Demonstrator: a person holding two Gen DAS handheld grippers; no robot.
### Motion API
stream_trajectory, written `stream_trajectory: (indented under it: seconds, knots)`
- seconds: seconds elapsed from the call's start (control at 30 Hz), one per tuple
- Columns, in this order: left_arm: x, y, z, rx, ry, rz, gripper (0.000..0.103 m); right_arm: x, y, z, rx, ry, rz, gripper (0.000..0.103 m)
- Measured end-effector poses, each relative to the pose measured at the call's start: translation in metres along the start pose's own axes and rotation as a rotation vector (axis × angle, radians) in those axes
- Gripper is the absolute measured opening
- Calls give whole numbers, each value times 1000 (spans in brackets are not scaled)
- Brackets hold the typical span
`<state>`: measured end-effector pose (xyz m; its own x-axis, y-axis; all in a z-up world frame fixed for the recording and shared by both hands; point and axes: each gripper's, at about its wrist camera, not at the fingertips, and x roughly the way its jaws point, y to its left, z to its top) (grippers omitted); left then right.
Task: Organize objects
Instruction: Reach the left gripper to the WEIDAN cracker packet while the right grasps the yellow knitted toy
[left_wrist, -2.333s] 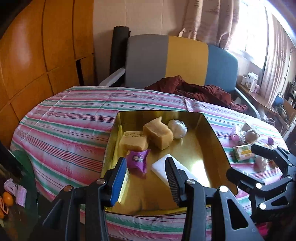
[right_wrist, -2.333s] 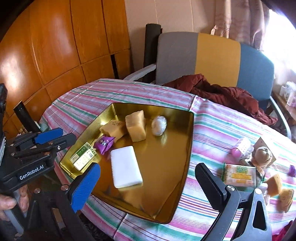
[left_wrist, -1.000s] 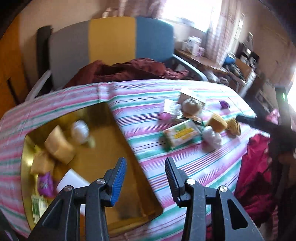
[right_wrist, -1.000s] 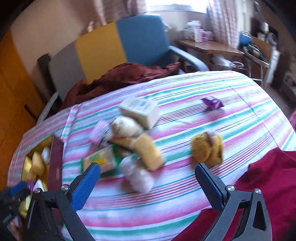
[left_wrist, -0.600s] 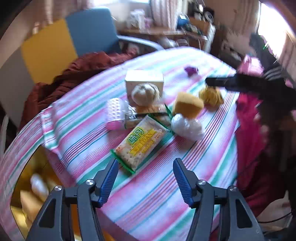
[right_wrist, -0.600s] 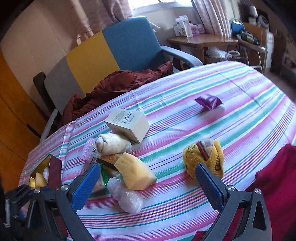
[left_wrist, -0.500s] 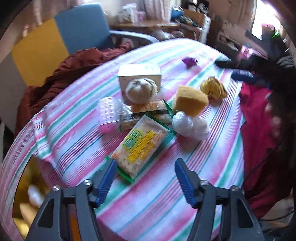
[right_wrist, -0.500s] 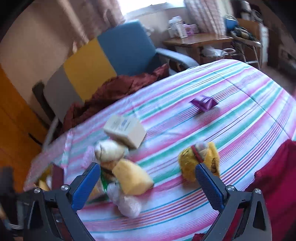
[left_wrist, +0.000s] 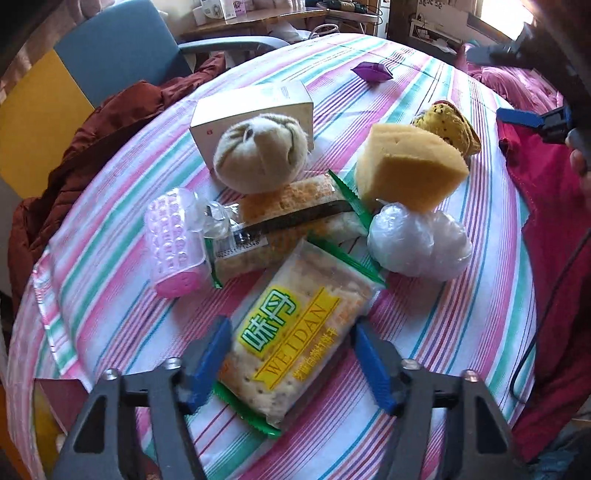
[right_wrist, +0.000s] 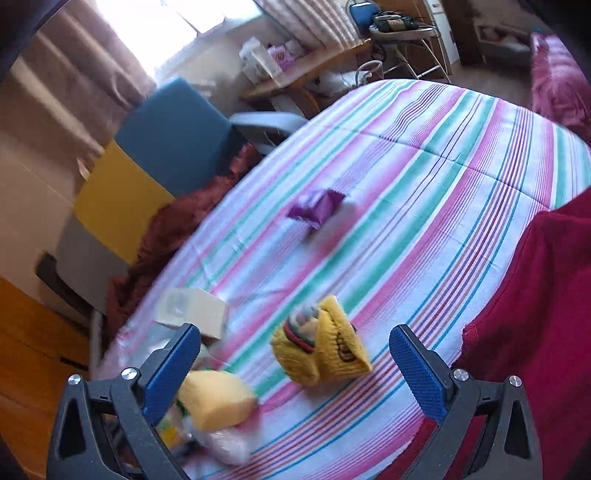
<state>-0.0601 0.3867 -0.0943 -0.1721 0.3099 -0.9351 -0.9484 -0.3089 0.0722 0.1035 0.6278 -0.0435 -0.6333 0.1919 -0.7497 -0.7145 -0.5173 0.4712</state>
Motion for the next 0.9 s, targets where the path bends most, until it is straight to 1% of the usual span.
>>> stream_trajectory:
  seconds: [0.13, 0.17, 0.2, 0.27, 0.3, 0.37, 0.4, 0.43, 0.47, 0.5, 0.53, 0.57, 0.63, 0.73, 0.8, 0.9]
  knots:
    - [-2, -4, -5, -7, -32, -8, 63, 22, 12, -1, -95, 49, -100, 103]
    - [-3, -4, -7, -9, -35, -11, 62, 26, 12, -2, -112, 56, -111, 103]
    - [-4, -5, -8, -12, -39, -22, 59, 31, 16, -3, -143, 66, -137, 102]
    - [-8, -6, -10, -15, -49, -37, 57, 38, 20, -4, -192, 69, -194, 100]
    - [-9, -8, -11, -17, -49, -43, 57, 44, 20, -5, -217, 83, -225, 96]
    - [-10, -13, -12, -19, -54, -52, 56, 56, 16, -7, -235, 135, -256, 77]
    - [-13, -15, -14, -20, -59, -61, 56, 60, 14, -8, -228, 159, -239, 61]
    - [-16, -16, -16, -26, -64, -69, 56, 60, 13, -8, -222, 158, -217, 58]
    - [-19, -17, -19, -34, -68, -75, 55, 57, 16, -8, -242, 140, -227, 56]
    - [-22, -18, -22, -47, -75, -85, 52, 55, 19, -10, -280, 123, -253, 53]
    - [-24, -17, -25, -58, -78, -91, 52, 55, 21, -10, -287, 124, -253, 51]
    - [-26, -13, -28, -80, -83, -98, 52, 54, 21, -11, -292, 128, -244, 50]
    - [-29, -9, -30, -123, -94, -121, 52, 50, 23, -10, -307, 105, -242, 48]
    - [-36, -4, -34, -166, -120, -115, 52, 42, 26, -9, -300, 78, -212, 47]
    - [-44, -3, -37, -191, -145, -121, 52, 35, 30, -8, -306, 54, -174, 47]
    - [-63, -2, -43, -231, -186, -127, 52, 28, 40, -6, -325, 24, -147, 47]
